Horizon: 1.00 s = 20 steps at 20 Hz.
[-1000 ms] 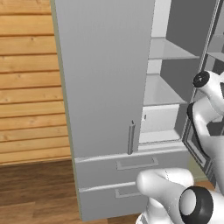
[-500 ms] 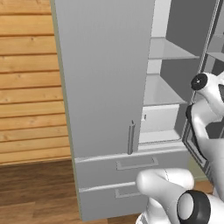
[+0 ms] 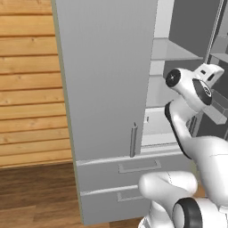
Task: Grab a lemon wedge from the fridge and one ice cube from the ice bowl, and put them in the glass of lemonade.
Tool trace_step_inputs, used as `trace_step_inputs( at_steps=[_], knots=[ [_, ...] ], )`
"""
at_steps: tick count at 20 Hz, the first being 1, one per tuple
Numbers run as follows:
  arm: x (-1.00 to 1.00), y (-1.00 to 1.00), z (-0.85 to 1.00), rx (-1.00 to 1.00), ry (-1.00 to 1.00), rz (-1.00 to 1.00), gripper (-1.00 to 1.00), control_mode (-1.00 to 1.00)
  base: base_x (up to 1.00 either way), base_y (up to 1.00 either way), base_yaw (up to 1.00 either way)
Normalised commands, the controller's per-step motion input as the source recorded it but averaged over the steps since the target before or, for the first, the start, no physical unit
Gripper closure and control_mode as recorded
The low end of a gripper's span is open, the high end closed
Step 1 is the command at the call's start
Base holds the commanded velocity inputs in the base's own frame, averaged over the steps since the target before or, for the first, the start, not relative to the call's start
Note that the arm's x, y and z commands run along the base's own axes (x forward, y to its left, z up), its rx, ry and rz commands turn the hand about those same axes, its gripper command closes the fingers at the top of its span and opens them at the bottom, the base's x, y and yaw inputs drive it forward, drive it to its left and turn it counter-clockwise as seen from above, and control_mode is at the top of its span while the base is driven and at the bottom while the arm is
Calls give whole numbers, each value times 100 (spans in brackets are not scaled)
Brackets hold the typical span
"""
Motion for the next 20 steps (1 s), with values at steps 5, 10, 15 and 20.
trace_step_inputs(
  at_steps=[5,10,15,20],
  knots=[
    [1,87,-22,41,-30,3,-100,-100,0,0,0],
    [0,92,-78,55,-9,17,-100,-100,0,0,0],
    [6,100,-96,49,0,29,-100,-100,0,0,0],
    [11,69,-28,17,0,23,-100,-100,0,0,0]
  ],
)
